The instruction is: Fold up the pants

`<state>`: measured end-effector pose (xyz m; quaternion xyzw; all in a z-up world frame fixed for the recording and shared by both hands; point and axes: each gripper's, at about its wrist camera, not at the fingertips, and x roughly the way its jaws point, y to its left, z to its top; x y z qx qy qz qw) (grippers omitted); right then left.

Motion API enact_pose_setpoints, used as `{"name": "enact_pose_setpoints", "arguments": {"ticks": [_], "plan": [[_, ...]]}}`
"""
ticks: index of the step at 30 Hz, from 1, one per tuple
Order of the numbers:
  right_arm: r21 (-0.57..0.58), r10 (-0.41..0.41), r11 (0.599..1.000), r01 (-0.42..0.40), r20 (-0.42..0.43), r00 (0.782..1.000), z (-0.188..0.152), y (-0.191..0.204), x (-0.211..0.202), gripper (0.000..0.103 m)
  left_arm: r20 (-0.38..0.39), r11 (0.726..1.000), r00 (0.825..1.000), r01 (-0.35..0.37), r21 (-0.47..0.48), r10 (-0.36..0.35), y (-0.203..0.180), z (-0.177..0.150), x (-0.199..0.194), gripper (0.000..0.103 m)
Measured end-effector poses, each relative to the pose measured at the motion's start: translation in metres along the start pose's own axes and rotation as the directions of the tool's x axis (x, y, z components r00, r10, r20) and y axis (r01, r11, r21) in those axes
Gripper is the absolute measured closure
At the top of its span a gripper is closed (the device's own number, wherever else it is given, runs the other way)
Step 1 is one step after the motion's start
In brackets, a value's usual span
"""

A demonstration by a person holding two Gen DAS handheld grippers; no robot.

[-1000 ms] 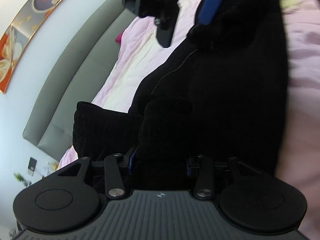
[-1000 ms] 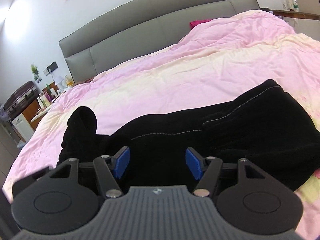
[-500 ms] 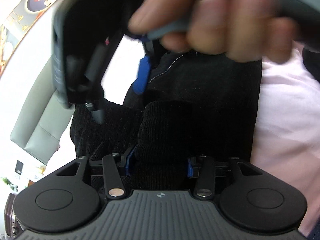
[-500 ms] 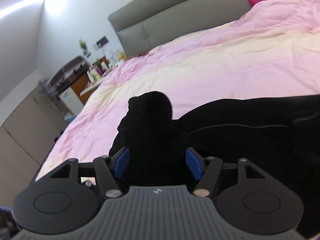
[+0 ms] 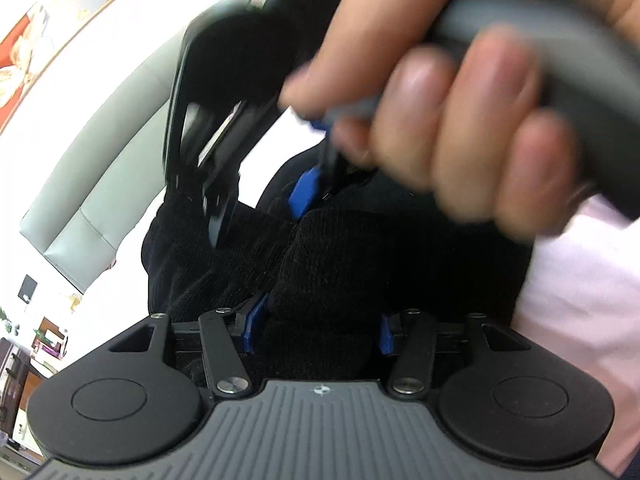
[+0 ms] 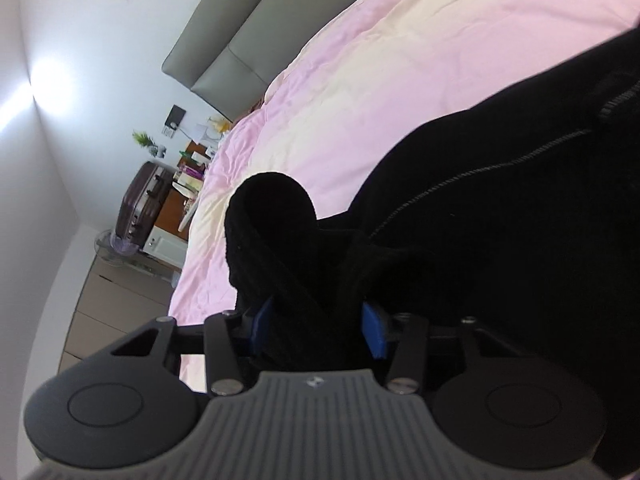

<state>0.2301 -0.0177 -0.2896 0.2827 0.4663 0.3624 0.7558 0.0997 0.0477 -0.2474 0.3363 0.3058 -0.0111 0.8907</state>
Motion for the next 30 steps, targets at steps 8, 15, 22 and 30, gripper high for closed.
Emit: {"name": "enact_pose_setpoints", "arguments": {"ticks": [8,15,22,30], "plan": [[-0.263,-0.028,0.964,0.033,0.022,0.999,0.028,0.028,0.029,0.069,-0.056,0.996,0.995,0.082,-0.043,-0.084,0.007,0.027,0.031,0.041],[-0.139,-0.038,0.99,0.028,-0.074,0.997,0.023,-0.027,0.034,0.063,-0.07,0.994,0.994,0.083,0.069,-0.079,-0.012,0.02,0.035,0.039],[-0.197,-0.019,0.98,0.011,-0.038,0.999,0.031,-0.017,-0.013,0.06,0.02,0.995,0.996,0.083,0.057,-0.084,0.006,0.032,-0.015,0.009],[-0.353,-0.165,0.92,0.167,0.038,0.986,0.032,-0.005,-0.077,0.06,0.041,0.969,0.987,0.161,-0.186,-0.156,0.063,0.031,-0.044,0.009]]}}
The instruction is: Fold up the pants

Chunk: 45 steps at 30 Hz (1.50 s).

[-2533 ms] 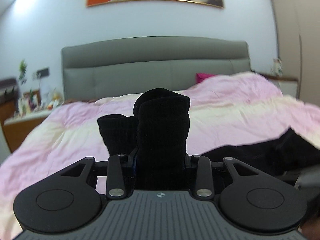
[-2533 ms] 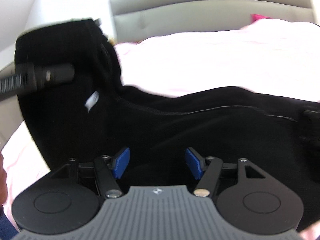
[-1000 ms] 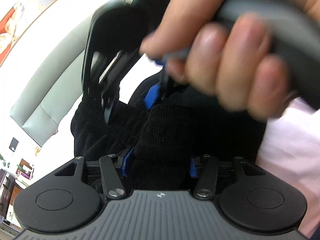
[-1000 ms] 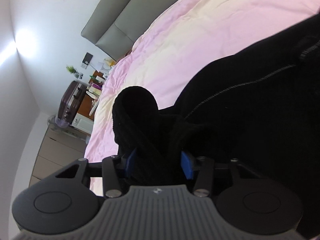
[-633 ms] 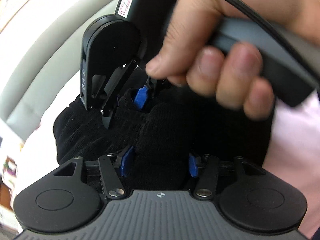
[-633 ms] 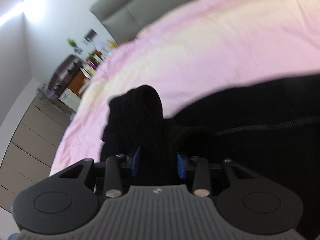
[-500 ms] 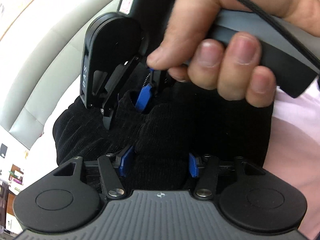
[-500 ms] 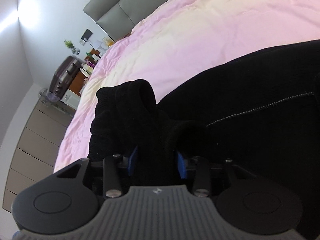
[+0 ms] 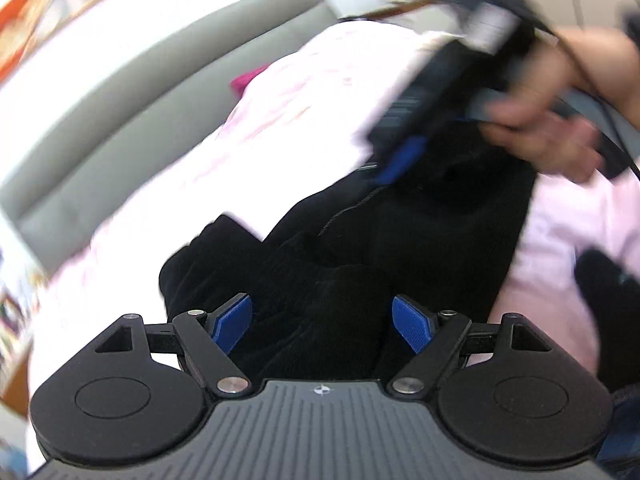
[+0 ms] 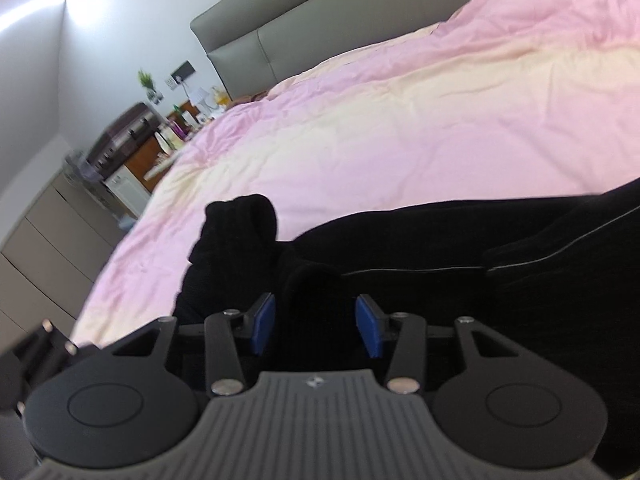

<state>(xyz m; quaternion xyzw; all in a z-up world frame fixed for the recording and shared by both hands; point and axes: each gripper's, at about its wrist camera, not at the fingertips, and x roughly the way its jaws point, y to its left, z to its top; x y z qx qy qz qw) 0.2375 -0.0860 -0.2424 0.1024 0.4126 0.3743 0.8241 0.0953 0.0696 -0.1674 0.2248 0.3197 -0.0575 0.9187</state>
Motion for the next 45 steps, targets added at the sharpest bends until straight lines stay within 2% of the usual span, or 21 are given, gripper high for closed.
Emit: {"name": "enact_pose_setpoints", "arguments": {"ticks": [3,7,11,14,16,17,19,22,25,27,29,31,32,34,36,37,39,41,43,45], "plan": [[-0.036,-0.051,0.998,0.051,0.005,0.999,-0.004,-0.003,-0.018,0.06,-0.038,0.987,0.999,-0.016,-0.158,0.01,0.025,-0.004,0.002,0.009],[-0.064,-0.152,0.986,0.153,0.016,0.988,-0.01,-0.022,-0.045,0.057,-0.089,0.933,0.996,-0.034,-0.359,0.002,0.056,-0.013,0.006,0.009],[-0.014,-0.235,0.972,0.236,0.056,0.97,-0.009,-0.057,-0.077,0.049,-0.119,0.819,0.992,-0.027,-0.574,-0.051,0.104,-0.032,0.015,0.009],[0.049,-0.296,0.955,0.293,0.092,0.951,-0.006,-0.086,-0.1,0.042,-0.133,0.729,0.982,0.006,-0.684,-0.132,0.131,-0.051,0.02,0.009],[0.11,-0.328,0.942,0.317,0.109,0.938,-0.004,-0.112,-0.114,0.037,-0.144,0.693,0.973,0.021,-0.721,-0.179,0.14,-0.06,0.024,0.009],[0.146,-0.339,0.936,0.322,0.111,0.934,-0.003,-0.125,-0.118,0.037,-0.145,0.683,0.971,0.025,-0.73,-0.19,0.141,-0.061,0.027,0.009],[0.239,-0.37,0.911,0.337,0.109,0.923,-0.001,-0.15,-0.121,0.037,-0.137,0.677,0.972,0.03,-0.735,-0.192,0.14,-0.063,0.027,0.009],[0.365,-0.395,0.868,0.338,0.094,0.914,-0.003,-0.185,-0.126,0.037,-0.132,0.697,0.976,0.027,-0.717,-0.173,0.135,-0.06,0.036,0.009],[0.399,-0.403,0.849,0.346,0.067,0.913,-0.004,-0.198,-0.122,0.037,-0.175,0.725,0.971,-0.001,-0.689,-0.165,0.128,-0.057,0.053,0.009],[0.392,-0.417,0.838,0.38,0.008,0.909,-0.007,-0.199,-0.114,0.037,-0.194,0.736,0.969,-0.021,-0.677,-0.151,0.123,-0.058,0.062,0.007],[0.346,-0.429,0.838,0.422,-0.061,0.901,-0.013,-0.195,-0.105,0.037,-0.192,0.736,0.971,-0.026,-0.677,-0.142,0.122,-0.06,0.064,0.005],[0.278,-0.461,0.84,0.466,-0.085,0.883,-0.02,-0.182,-0.103,0.037,-0.183,0.716,0.972,-0.022,-0.698,-0.148,0.124,-0.063,0.065,0.003],[0.252,-0.474,0.844,0.474,-0.067,0.878,-0.021,-0.174,-0.106,0.038,-0.18,0.705,0.972,-0.02,-0.709,-0.153,0.125,-0.065,0.065,0.003],[0.21,-0.477,0.862,0.462,0.024,0.879,-0.022,-0.156,-0.121,0.05,-0.174,0.687,0.971,-0.016,-0.727,-0.161,0.127,-0.067,0.065,0.003],[0.172,-0.44,0.889,0.424,0.063,0.896,-0.021,-0.145,-0.127,0.057,-0.171,0.687,0.972,-0.015,-0.726,-0.159,0.127,-0.067,0.064,0.003],[0.153,-0.426,0.897,0.414,0.05,0.903,-0.021,-0.141,-0.125,0.06,-0.171,0.69,0.973,-0.016,-0.724,-0.156,0.126,-0.067,0.064,0.003],[0.087,-0.433,0.898,0.432,-0.011,0.902,-0.021,-0.134,-0.113,0.06,-0.173,0.693,0.973,-0.02,-0.721,-0.152,0.125,-0.066,0.063,0.003],[0.026,-0.457,0.886,0.462,-0.114,0.882,-0.025,-0.132,-0.093,0.058,-0.174,0.698,0.973,-0.022,-0.716,-0.148,0.124,-0.065,0.064,0.003],[-0.04,-0.481,0.874,0.485,-0.218,0.849,-0.031,-0.133,-0.071,0.057,-0.175,0.701,0.974,-0.023,-0.713,-0.146,0.124,-0.066,0.065,0.002],[-0.098,-0.504,0.863,0.495,-0.226,0.834,-0.033,-0.129,-0.062,0.056,-0.173,0.707,0.975,-0.023,-0.707,-0.141,0.123,-0.065,0.064,0.002]]}}
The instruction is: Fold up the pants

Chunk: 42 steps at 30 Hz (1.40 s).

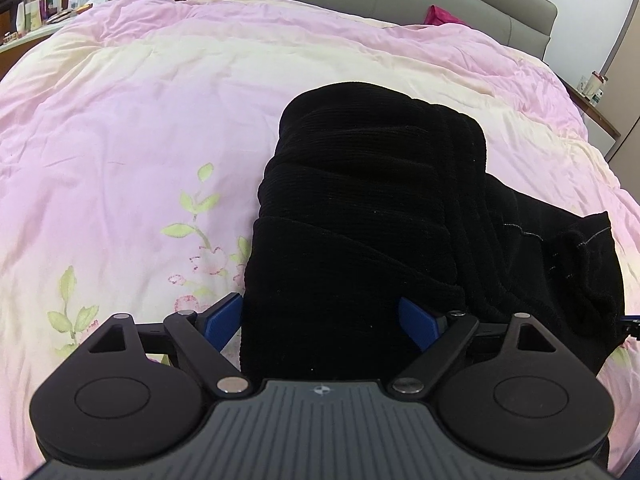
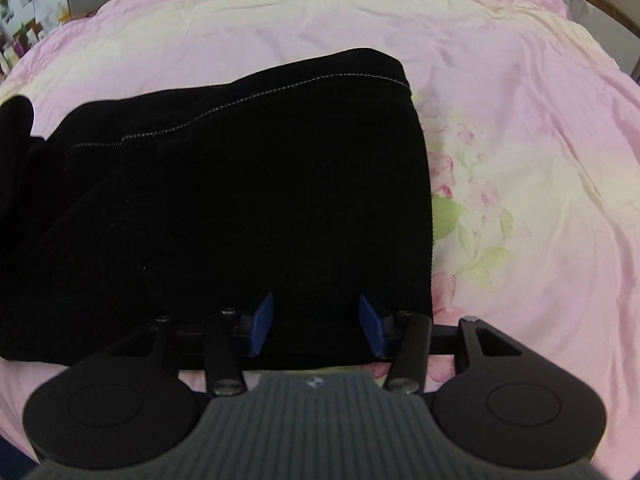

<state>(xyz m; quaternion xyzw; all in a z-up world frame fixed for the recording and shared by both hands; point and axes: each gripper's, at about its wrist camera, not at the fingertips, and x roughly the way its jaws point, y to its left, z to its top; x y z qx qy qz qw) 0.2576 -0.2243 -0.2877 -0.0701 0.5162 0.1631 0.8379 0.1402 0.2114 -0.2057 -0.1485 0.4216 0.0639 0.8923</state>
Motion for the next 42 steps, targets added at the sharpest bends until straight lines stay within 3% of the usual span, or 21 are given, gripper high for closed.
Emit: {"name": "enact_pose_setpoints", "arguments": {"ticks": [2,5,7,9,11,16,19,21,27,30,34,39,42], "plan": [[0.011,0.004,1.0,-0.004,0.034,0.999,0.0,-0.002,-0.007,0.055,0.004,1.0,1.0,0.0,0.006,0.0,0.0,0.0,-0.001,0.002],[0.099,0.029,0.994,-0.045,0.158,0.987,0.0,-0.016,-0.03,0.054,0.01,1.0,1.0,-0.002,0.013,0.002,-0.001,-0.002,-0.003,0.002],[0.169,0.017,0.984,-0.058,0.237,0.971,-0.001,-0.027,-0.044,0.038,0.013,1.0,1.0,-0.001,0.013,0.0,-0.001,-0.003,-0.003,0.002],[0.251,-0.001,0.965,-0.072,0.277,0.961,-0.003,-0.041,-0.051,0.032,0.01,1.0,1.0,0.003,0.002,-0.003,0.0,-0.003,-0.003,0.002],[0.332,0.003,0.939,-0.089,0.253,0.967,-0.004,-0.057,-0.047,0.032,0.007,1.0,1.0,0.005,-0.005,-0.005,0.001,-0.002,-0.003,0.002],[0.518,0.1,0.838,-0.17,0.16,0.982,-0.014,-0.095,-0.019,0.032,0.009,1.0,1.0,-0.004,-0.002,0.004,0.0,-0.003,-0.002,0.002],[0.603,0.221,0.762,-0.236,0.101,0.97,-0.022,-0.105,0.006,0.031,0.008,1.0,1.0,-0.01,-0.001,0.01,-0.002,-0.002,-0.001,0.002],[0.613,0.259,0.748,-0.255,0.085,0.962,-0.024,-0.105,0.014,0.029,0.009,1.0,1.0,-0.014,0.0,0.014,-0.002,-0.002,-0.001,0.002],[0.524,0.3,0.801,-0.29,0.068,0.951,-0.019,-0.091,0.032,0.018,0.009,1.0,1.0,-0.021,0.002,0.021,-0.003,-0.003,-0.001,0.002],[0.461,0.288,0.842,-0.282,0.06,0.956,-0.014,-0.086,0.037,0.018,0.011,1.0,1.0,-0.027,0.013,0.026,-0.005,-0.003,-0.003,0.002],[0.379,0.248,0.89,-0.255,0.066,0.966,-0.007,-0.074,0.034,0.028,0.012,1.0,1.0,-0.028,0.012,0.028,-0.005,-0.003,-0.003,0.002],[0.332,0.225,0.91,-0.249,0.107,0.968,-0.008,-0.065,0.019,0.046,0.014,1.0,0.999,-0.029,0.01,0.029,-0.005,-0.003,-0.003,0.002],[0.31,0.218,0.919,-0.245,0.121,0.969,-0.007,-0.059,0.014,0.05,0.014,1.0,0.999,-0.029,0.01,0.028,-0.005,-0.004,-0.003,0.002]]}}
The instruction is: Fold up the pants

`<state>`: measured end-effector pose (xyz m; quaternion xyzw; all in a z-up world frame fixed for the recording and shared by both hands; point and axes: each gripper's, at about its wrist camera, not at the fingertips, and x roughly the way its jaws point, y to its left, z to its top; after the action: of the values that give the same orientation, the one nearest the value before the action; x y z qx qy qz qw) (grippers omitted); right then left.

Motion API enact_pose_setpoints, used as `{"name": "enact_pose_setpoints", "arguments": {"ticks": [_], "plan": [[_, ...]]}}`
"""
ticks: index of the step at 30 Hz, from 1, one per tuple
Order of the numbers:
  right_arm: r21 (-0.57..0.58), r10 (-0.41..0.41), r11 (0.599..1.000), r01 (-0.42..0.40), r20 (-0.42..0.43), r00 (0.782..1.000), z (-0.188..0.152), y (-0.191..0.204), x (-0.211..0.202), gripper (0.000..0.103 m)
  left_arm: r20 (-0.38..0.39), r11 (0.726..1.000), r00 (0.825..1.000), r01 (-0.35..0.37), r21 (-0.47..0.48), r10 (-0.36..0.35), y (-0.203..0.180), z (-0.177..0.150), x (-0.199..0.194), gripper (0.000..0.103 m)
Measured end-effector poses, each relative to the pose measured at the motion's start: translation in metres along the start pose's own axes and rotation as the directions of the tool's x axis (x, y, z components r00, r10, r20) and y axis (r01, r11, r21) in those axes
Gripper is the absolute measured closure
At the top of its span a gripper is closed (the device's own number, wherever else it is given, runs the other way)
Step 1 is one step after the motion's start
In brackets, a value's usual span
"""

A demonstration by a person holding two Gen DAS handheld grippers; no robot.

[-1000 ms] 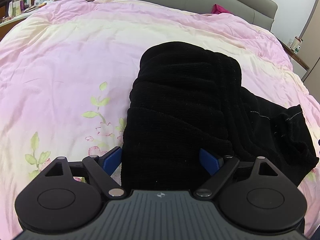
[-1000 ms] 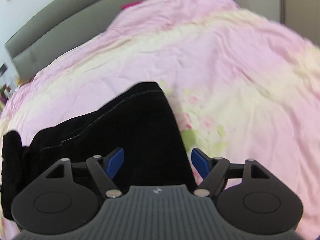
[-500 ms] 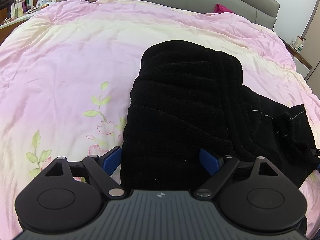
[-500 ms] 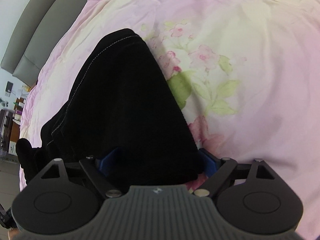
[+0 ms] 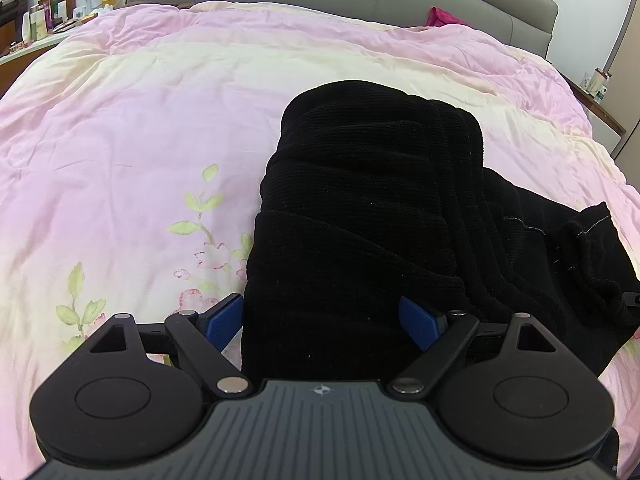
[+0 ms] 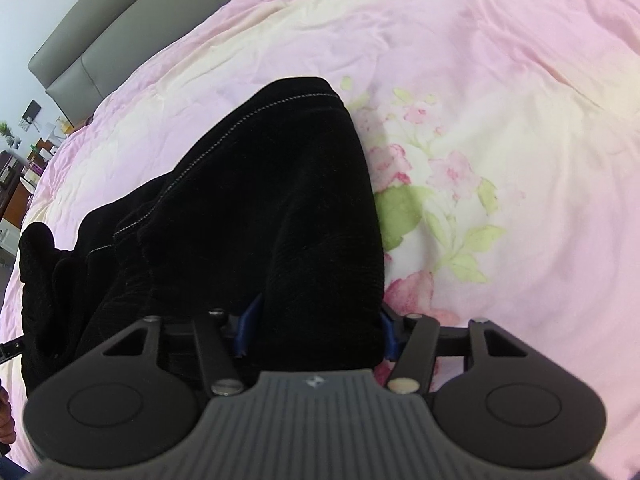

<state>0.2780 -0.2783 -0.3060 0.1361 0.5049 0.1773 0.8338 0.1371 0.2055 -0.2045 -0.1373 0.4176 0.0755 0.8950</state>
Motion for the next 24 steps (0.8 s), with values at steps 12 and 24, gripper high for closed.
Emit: {"name": "enact_pose_setpoints", "arguments": {"ticks": [12,24], "plan": [[-0.022,-0.007,1.0,0.007,0.004,1.0,-0.005,0.0,-0.008,0.05,0.0,1.0,1.0,-0.005,0.002,0.005,0.0,0.0,0.0,0.002],[0.276,0.105,0.957,-0.087,-0.053,0.993,-0.003,-0.039,0.008,0.052,-0.01,1.0,1.0,-0.012,0.0,0.012,-0.002,0.001,0.002,0.001]]}}
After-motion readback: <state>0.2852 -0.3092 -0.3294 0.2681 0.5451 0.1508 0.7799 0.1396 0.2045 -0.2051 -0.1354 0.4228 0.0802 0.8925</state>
